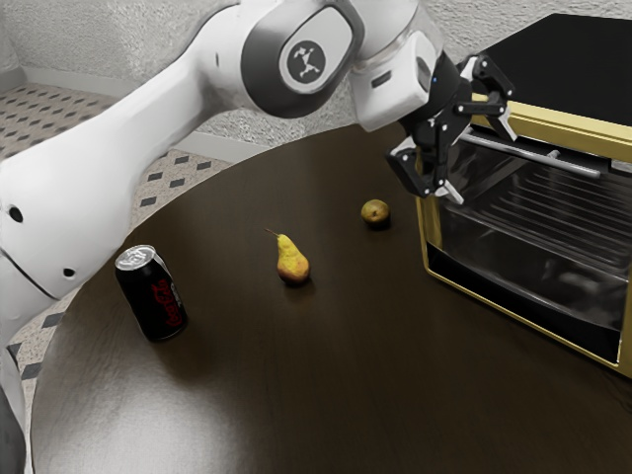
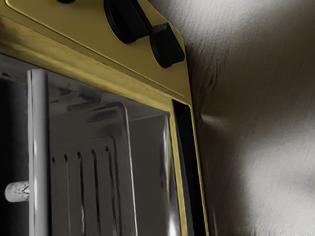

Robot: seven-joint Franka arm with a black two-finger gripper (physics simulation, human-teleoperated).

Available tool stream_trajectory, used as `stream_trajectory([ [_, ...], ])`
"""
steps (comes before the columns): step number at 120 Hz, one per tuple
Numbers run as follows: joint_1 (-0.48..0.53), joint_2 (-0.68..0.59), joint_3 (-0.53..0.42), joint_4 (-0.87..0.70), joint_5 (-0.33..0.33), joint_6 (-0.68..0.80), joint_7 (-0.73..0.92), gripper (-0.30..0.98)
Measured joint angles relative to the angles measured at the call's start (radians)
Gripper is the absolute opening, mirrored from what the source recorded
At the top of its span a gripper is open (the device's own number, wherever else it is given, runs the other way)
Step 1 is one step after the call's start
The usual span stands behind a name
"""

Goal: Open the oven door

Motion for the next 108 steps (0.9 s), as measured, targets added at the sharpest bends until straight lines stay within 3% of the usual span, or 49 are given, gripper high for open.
stream_trajectory([
  [108, 0.013, 0.079, 0.001, 0.003, -0.003, 0.128, 0.053, 0.68],
])
